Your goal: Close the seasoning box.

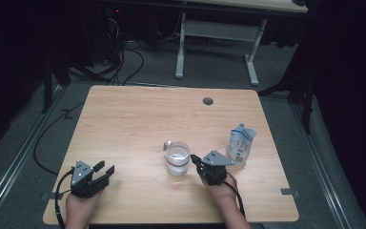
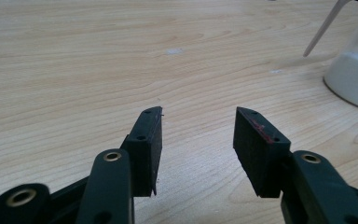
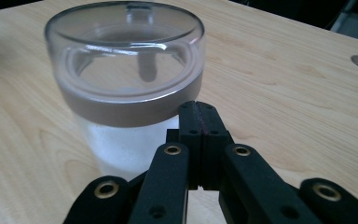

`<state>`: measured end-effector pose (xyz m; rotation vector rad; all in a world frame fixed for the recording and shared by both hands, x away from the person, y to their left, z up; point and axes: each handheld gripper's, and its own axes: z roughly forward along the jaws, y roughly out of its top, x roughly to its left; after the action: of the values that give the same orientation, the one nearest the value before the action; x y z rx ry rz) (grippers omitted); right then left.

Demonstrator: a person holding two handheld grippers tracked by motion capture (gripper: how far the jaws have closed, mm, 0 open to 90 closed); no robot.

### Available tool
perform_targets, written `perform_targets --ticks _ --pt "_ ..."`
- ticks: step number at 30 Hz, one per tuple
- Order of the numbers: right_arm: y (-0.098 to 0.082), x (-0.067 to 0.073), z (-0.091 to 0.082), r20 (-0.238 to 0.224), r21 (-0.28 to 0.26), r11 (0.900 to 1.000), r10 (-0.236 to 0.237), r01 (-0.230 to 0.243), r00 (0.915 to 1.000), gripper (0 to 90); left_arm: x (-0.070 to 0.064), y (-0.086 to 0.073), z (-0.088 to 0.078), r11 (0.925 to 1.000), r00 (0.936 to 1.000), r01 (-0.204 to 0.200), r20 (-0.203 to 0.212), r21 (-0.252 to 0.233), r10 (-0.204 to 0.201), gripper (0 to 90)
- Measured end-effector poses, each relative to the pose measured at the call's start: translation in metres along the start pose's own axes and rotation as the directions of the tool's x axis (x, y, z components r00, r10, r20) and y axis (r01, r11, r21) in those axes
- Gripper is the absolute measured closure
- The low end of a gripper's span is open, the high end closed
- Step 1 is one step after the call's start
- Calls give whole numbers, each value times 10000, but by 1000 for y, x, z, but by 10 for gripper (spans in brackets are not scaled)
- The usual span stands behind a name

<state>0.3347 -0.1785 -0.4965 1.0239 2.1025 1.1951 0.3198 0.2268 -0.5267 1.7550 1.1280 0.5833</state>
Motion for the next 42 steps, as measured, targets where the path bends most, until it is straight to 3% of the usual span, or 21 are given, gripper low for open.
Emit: perform_targets --ticks 6,11,18,31,38,42 --pt "0 21 -2 -614 -27 9991 -419 419 9972 900 -2 1 -1 9999 9999 -85 74 -85 85 523" --pt "3 19 5 -139 9 9998 -220 220 9997 900 -2 1 -2 10000 9999 18 145 -94 -17 523" --pt "4 17 10 -101 86 9997 -233 234 9997 900 -2 0 -3 9999 9999 44 135 -113 -42 523" --pt "3 43 1 -278 91 9951 -982 985 9948 900 -1 1 -3 9999 9998 43 205 -96 -41 524" --pt "2 41 1 -367 76 9962 -867 870 9956 870 -1 1 -3 9999 9997 33 238 -100 -31 524" --pt "-2 32 0 -233 166 9982 -567 571 9981 819 -1 1 -2 10000 9996 17 287 -69 -15 524"
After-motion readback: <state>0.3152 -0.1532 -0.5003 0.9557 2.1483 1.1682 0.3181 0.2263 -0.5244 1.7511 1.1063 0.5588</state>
